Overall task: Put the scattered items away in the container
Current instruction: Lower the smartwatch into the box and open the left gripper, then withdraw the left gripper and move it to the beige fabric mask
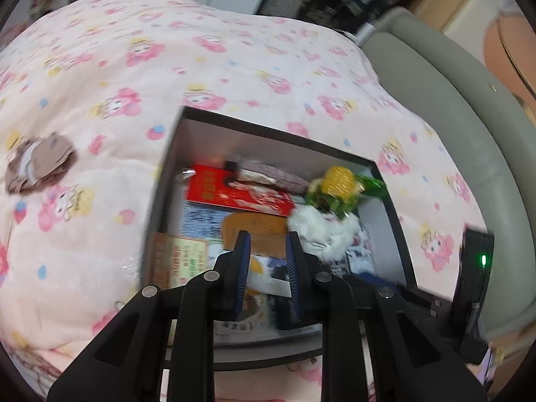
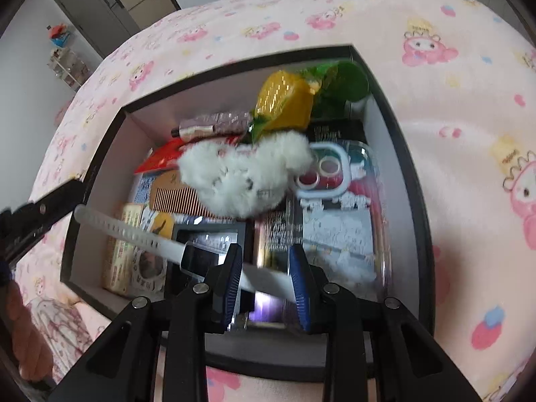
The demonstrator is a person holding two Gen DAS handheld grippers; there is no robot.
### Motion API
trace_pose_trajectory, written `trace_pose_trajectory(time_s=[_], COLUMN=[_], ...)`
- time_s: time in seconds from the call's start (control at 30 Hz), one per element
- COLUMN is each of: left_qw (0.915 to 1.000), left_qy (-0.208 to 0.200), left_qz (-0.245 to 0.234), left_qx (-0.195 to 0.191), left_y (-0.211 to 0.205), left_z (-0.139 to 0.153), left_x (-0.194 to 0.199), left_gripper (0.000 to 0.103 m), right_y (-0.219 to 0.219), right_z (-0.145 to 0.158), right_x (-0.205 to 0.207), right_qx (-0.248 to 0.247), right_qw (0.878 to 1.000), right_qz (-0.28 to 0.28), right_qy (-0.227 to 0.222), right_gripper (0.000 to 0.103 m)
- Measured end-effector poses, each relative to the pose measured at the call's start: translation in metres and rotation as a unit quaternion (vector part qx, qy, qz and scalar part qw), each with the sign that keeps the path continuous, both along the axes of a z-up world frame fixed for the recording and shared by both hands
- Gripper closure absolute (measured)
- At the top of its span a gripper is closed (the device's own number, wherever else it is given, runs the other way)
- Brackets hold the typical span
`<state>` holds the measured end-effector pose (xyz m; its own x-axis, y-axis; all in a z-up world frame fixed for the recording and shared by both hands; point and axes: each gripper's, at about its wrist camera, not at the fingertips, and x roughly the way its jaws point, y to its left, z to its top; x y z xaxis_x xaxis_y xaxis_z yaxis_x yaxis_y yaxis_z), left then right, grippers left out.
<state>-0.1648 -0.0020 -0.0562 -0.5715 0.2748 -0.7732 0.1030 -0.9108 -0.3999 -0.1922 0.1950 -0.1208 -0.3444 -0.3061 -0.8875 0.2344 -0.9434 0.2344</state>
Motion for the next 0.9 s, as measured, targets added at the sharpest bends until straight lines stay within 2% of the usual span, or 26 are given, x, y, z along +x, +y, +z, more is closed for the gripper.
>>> trace_pose_trajectory(time_s=[0.1, 0.2, 0.3, 0.37, 0.4, 0.47, 0.57, 0.63, 0.77, 0.83, 0.9], left_qw=[0.9999, 0.9999, 0.9985, 0.9980, 0.9986, 0.9993, 0.9970, 0.9953, 0.9882, 0.9826, 0.9806], left_qy=[0.001, 0.006, 0.034, 0.050, 0.045, 0.019, -0.035, -0.069, -0.145, -0.180, -0.191], left_qz=[-0.003, 0.007, 0.038, 0.028, 0.012, -0.022, -0.063, -0.059, -0.034, -0.036, -0.041], left_qx=[-0.014, -0.005, -0.021, -0.026, -0.025, -0.025, -0.029, -0.035, -0.036, -0.025, -0.011], left_y=[0.010, 0.007, 0.000, 0.001, 0.005, 0.015, 0.034, 0.041, 0.041, 0.039, 0.035], left_z=[0.003, 0.009, 0.023, 0.029, 0.027, 0.015, -0.020, -0.039, -0.064, -0.072, -0.073], left_x=[-0.001, 0.000, 0.008, 0.011, 0.009, 0.000, -0.022, -0.034, -0.051, -0.053, -0.050], left_gripper=[0.083, 0.083, 0.083, 0.083, 0.083, 0.083, 0.083, 0.083, 0.083, 0.078, 0.077], right_y=[-0.002, -0.003, -0.002, 0.000, -0.002, 0.000, 0.003, 0.003, -0.003, -0.002, 0.000], right_z=[-0.003, -0.011, -0.009, -0.009, -0.010, -0.006, 0.000, -0.004, -0.010, -0.010, -0.008], right_x=[-0.002, 0.001, -0.001, -0.002, -0.004, -0.004, -0.002, 0.000, -0.002, -0.004, -0.004], right_qx=[0.005, -0.001, -0.005, -0.029, -0.047, -0.061, -0.023, 0.002, 0.021, 0.011, -0.004], right_qw=[1.000, 1.000, 1.000, 0.999, 0.998, 0.997, 1.000, 1.000, 1.000, 1.000, 0.999], right_qz=[0.001, 0.014, 0.015, 0.018, 0.020, 0.014, -0.003, -0.009, -0.001, -0.003, -0.001], right_qy=[0.000, -0.022, -0.025, -0.035, -0.041, -0.036, -0.005, -0.006, -0.018, -0.024, -0.033], right_gripper=[0.077, 0.077, 0.077, 0.077, 0.077, 0.077, 0.077, 0.077, 0.077, 0.076, 0.076])
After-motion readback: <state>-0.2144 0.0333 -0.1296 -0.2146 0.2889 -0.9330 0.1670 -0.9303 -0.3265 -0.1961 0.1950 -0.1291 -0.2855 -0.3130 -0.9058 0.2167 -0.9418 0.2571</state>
